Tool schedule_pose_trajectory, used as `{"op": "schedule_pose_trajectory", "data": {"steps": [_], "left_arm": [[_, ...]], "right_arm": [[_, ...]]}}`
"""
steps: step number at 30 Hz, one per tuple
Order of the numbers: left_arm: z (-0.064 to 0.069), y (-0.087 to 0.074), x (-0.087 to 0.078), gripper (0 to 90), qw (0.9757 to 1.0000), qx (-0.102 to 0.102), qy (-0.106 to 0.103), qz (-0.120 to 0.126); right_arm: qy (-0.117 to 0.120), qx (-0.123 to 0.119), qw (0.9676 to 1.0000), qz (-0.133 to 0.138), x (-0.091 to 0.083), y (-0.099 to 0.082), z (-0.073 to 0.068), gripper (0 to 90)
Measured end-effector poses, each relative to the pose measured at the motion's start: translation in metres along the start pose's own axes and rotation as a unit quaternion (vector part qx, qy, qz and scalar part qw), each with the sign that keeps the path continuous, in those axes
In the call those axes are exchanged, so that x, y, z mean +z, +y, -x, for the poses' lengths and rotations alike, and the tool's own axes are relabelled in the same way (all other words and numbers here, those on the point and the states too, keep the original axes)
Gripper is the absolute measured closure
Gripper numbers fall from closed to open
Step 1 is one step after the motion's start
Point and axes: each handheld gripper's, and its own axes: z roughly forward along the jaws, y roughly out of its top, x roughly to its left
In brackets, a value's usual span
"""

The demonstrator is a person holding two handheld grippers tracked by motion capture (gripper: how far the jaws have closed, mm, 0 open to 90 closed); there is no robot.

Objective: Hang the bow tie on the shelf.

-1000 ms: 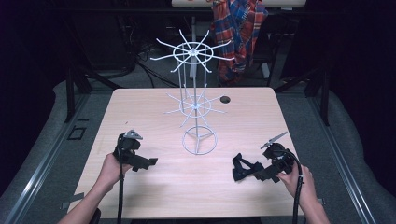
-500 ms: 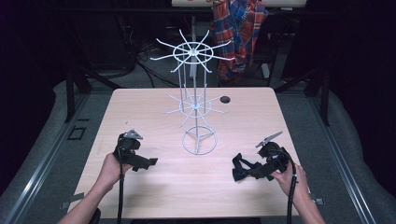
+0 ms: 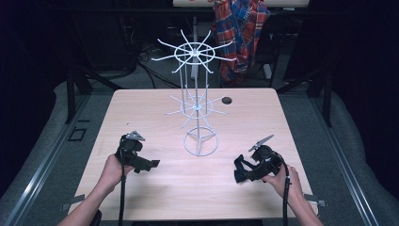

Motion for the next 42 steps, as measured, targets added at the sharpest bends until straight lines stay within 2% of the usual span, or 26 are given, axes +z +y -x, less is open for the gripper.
{"op": "schedule_pose_trajectory", "data": {"steps": [1, 3, 6, 7, 10, 12, 15, 19, 33, 41, 42], "left_arm": [[0.0, 0.0, 0.0, 0.0, 1.0, 0.0, 0.0, 0.0], [0.0, 0.0, 0.0, 0.0, 1.0, 0.0, 0.0, 0.0], [0.0, 0.0, 0.0, 0.1, 1.0, 0.0, 0.0, -0.001], [0.0, 0.0, 0.0, 0.1, 1.0, 0.0, 0.0, -0.001], [0.0, 0.0, 0.0, 0.2, 1.0, 0.0, 0.0, -0.002], [0.0, 0.0, 0.0, 0.2, 1.0, -0.001, 0.001, -0.003], [0.0, 0.0, 0.001, 0.2, 1.0, -0.002, 0.002, -0.004], [0.0, 0.0, 0.001, 0.2, 1.0, -0.003, 0.003, -0.004], [0.0, 0.0, 0.001, 0.2, 1.0, -0.005, 0.006, -0.005], [0.0, 0.0, 0.002, 0.3, 0.9999, -0.007, 0.005, -0.008], [0.0, -0.001, 0.002, 0.3, 0.9999, -0.008, 0.005, -0.009]], "right_arm": [[0.001, -0.008, 0.9999, -0.008, 0.0, 0.001, -0.001, 20.2], [-0.001, -0.007, 1.0, -0.004, 0.002, 0.001, -0.003, 21.6], [-0.004, -0.018, 0.9998, -0.009, 0.008, 0.003, -0.008, 31.7], [-0.004, -0.018, 0.9998, -0.009, 0.008, 0.003, -0.008, 31.7], [-0.011, -0.034, 0.9988, -0.033, 0.013, 0.004, -0.011, 38.4], [-0.01, -0.036, 0.9986, -0.037, 0.015, 0.004, -0.011, 40.3], [-0.027, -0.046, 0.9969, -0.059, 0.02, 0.003, -0.013, 47.0], [-0.035, -0.046, 0.9966, -0.059, 0.02, 0.003, -0.013, 52.5], [-0.036, -0.058, 0.9955, -0.065, 0.023, 0.003, -0.015, 50.5], [-0.049, -0.073, 0.9927, -0.082, 0.025, 0.004, -0.017, 51.2], [-0.056, -0.077, 0.9915, -0.089, 0.026, 0.004, -0.017, 53.3]]}}
